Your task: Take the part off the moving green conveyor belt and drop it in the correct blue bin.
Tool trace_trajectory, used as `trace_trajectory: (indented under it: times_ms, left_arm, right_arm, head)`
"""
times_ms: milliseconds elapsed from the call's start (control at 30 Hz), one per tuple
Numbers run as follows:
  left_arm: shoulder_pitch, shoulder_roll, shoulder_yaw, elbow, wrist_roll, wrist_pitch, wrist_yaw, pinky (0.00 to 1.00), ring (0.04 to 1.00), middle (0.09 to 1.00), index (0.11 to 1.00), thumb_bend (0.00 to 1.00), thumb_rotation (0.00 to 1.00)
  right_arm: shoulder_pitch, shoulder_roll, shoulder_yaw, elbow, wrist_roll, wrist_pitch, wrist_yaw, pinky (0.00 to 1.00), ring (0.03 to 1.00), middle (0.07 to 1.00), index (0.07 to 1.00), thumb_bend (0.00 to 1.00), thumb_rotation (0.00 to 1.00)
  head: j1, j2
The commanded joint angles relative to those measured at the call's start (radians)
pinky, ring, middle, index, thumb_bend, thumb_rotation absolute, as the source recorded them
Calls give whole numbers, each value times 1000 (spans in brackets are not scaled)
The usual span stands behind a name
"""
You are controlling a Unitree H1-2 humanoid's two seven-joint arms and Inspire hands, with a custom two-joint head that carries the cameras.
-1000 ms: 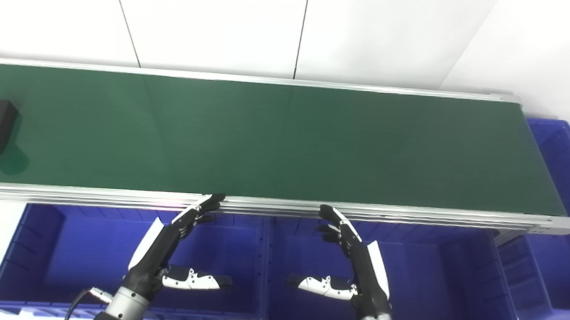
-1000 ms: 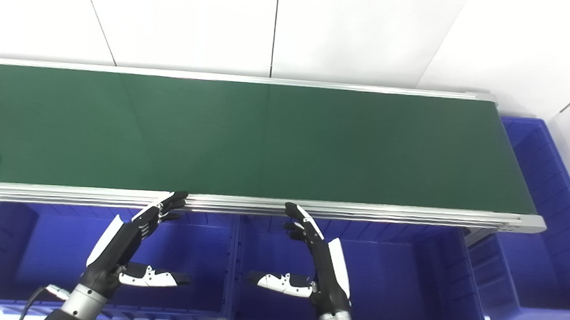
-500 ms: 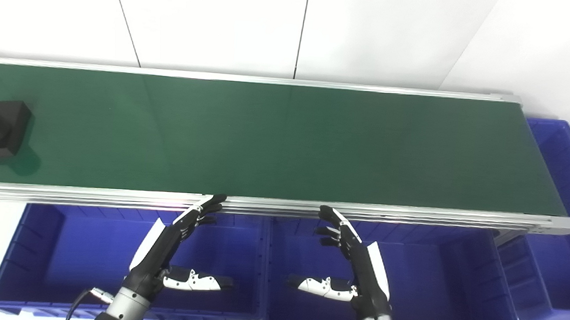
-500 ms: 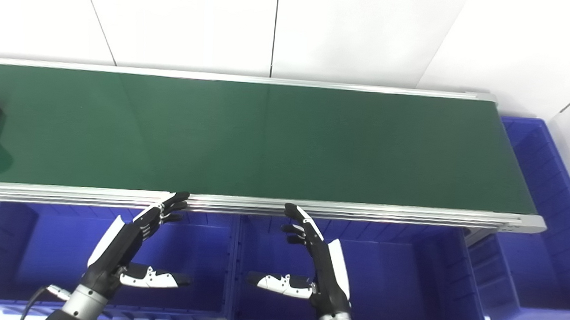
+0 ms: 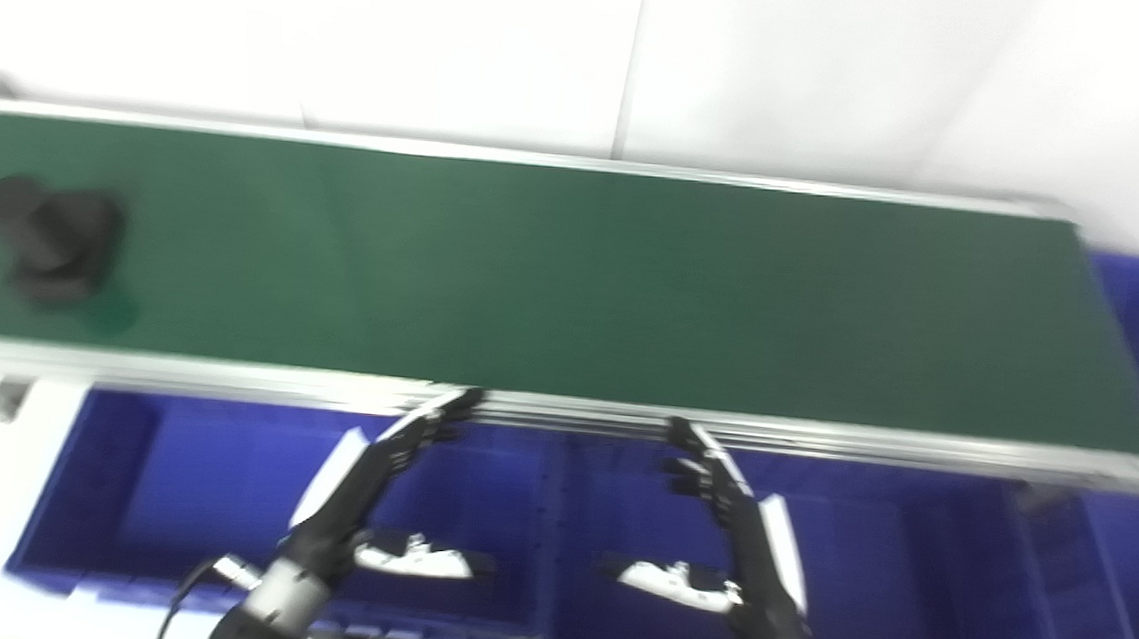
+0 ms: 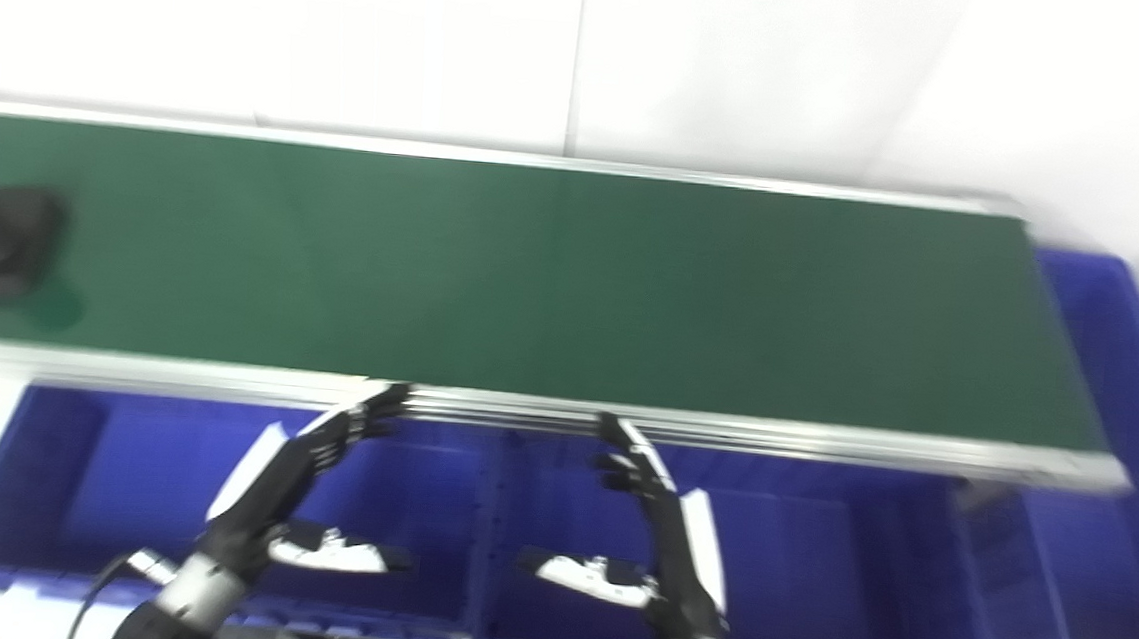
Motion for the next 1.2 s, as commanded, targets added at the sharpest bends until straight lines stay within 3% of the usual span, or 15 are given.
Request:
trace_trajectory:
  times_ms: [0, 100, 200, 467, 567, 633, 700, 833, 867, 1000, 1133, 1167]
  left_arm:
    - [-3, -13, -9, -5, 8, -36, 29, 838, 877, 889, 860, 884, 151]
    - [3, -24, -13, 1, 20, -36, 45, 811, 856, 877, 845, 921, 151]
    - [3, -24, -24, 6, 27, -37, 61, 795, 846, 872, 843, 931, 157]
    - [-10, -15, -56, 19, 30, -37, 99, 762, 824, 856, 835, 942, 136]
    - [-12, -11, -63, 23, 33, -36, 106, 763, 823, 854, 834, 943, 145]
    - [-11, -11, -65, 26, 32, -36, 111, 767, 825, 852, 830, 948, 143]
    - [-14, -9, -72, 32, 28, -37, 119, 767, 825, 852, 828, 952, 138]
    - [-19, -1, -84, 39, 32, -37, 134, 760, 822, 850, 823, 955, 144]
    - [-19, 0, -84, 38, 35, -37, 134, 757, 820, 851, 824, 957, 148]
    - [-20, 3, -85, 38, 25, -37, 131, 754, 819, 852, 823, 961, 143]
    - [-21, 5, -86, 38, 10, -37, 125, 756, 818, 850, 820, 963, 119]
    - [-22, 6, -88, 38, 11, -37, 128, 759, 821, 851, 821, 964, 125]
  right_arm:
    - [14, -10, -5, -26, 18, -63, 6, 699, 806, 863, 885, 861, 137]
    - [15, -21, -9, -11, 24, -78, 4, 804, 848, 864, 888, 852, 143]
    - [15, -27, -12, 2, 35, -93, 5, 834, 862, 866, 890, 848, 130]
    - [21, -29, -17, 1, 38, -74, 8, 804, 817, 867, 896, 853, 104]
    - [22, -27, -20, 5, 29, -76, 3, 846, 836, 865, 896, 854, 88]
    - [21, -25, -22, 9, 29, -74, 2, 749, 799, 863, 895, 861, 84]
    - [22, -24, -22, 13, 35, -73, 5, 732, 727, 866, 898, 863, 80]
    - [16, -23, -22, 29, 27, -93, -3, 774, 809, 861, 894, 869, 62]
    - [15, -24, -22, 33, 28, -98, -2, 842, 851, 863, 896, 867, 72]
    - [12, -23, -23, 39, 29, -102, -3, 851, 839, 860, 896, 869, 77]
    - [13, -21, -23, 35, 22, -99, -4, 770, 805, 857, 892, 875, 78]
    - [13, -22, -23, 35, 20, -100, -4, 814, 828, 857, 890, 872, 74]
  head:
    - [34, -23]
    - [54, -40]
    - [65, -60]
    - [72, -93]
    - [73, -107]
    - [73, -116]
    - [72, -128]
    - [69, -135]
    - [69, -135]
    - [64, -132]
    - [59, -130]
    - [59, -130]
